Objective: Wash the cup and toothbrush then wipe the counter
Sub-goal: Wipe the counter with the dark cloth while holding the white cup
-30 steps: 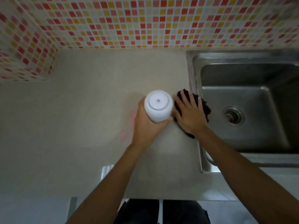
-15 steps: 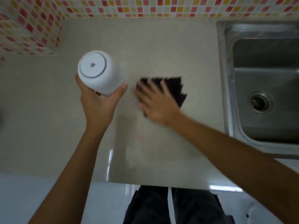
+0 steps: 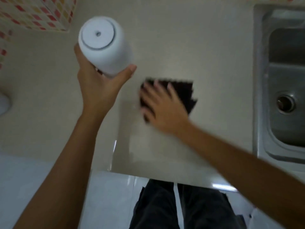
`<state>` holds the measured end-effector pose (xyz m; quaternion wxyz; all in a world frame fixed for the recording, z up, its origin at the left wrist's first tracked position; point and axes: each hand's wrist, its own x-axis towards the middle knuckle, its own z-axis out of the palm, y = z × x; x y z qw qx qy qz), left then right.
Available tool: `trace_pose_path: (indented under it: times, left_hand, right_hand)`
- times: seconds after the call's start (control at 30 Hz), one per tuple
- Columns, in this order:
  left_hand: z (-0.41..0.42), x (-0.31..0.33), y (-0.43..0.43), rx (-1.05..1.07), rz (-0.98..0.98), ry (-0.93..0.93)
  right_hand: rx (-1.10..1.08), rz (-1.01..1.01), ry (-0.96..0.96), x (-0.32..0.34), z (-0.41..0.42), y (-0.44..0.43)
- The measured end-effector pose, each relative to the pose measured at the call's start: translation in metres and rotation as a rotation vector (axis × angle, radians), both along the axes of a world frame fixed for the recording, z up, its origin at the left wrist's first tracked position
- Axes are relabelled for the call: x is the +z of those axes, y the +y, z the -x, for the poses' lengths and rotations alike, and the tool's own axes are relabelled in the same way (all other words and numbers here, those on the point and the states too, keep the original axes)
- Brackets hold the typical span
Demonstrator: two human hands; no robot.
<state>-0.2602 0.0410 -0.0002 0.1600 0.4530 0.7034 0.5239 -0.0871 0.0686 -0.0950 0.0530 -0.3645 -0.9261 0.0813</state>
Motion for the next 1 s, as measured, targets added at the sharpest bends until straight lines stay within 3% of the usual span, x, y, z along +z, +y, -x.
trace_pose_path:
  times: [0.13, 0.23, 0.3, 0.4, 0.47, 0.7, 0.87, 1.0]
  left_hand:
    - [0.009, -0.001, -0.009, 0.027, 0.009, 0.062]
    - [0.014, 0.0, -0.014, 0.022, 0.04, 0.09]
    - [0.016, 0.002, -0.013, 0.037, 0.054, 0.086]
    - [0.016, 0.004, -0.007, 0.044, 0.064, 0.071]
    - [0.014, 0.005, -0.001, 0.033, 0.073, 0.051]
    - [0.011, -0.003, 0.011, 0.003, 0.078, 0.013]
    - [0.005, -0.008, 0.01, 0.002, 0.094, -0.017]
    - [0.007, -0.003, 0.01, -0.001, 0.083, 0.021]
  right_hand:
    - [-0.289, 0.092, -0.069, -0.004, 0.032, 0.102]
    - [-0.343, 0.047, -0.037, -0.007, 0.037, 0.078]
    - [-0.273, 0.017, 0.0, -0.006, 0.031, 0.021]
    - [0.015, 0.077, -0.008, 0.003, 0.002, -0.072]
    - [0.102, 0.117, -0.016, 0.005, -0.023, -0.088]
    - [-0.243, -0.024, -0.021, -0.005, -0.032, 0.057]
    - [-0.484, 0.063, -0.058, -0.003, 0.009, 0.205]
    - [-0.533, 0.041, -0.068, -0.007, 0.029, 0.212]
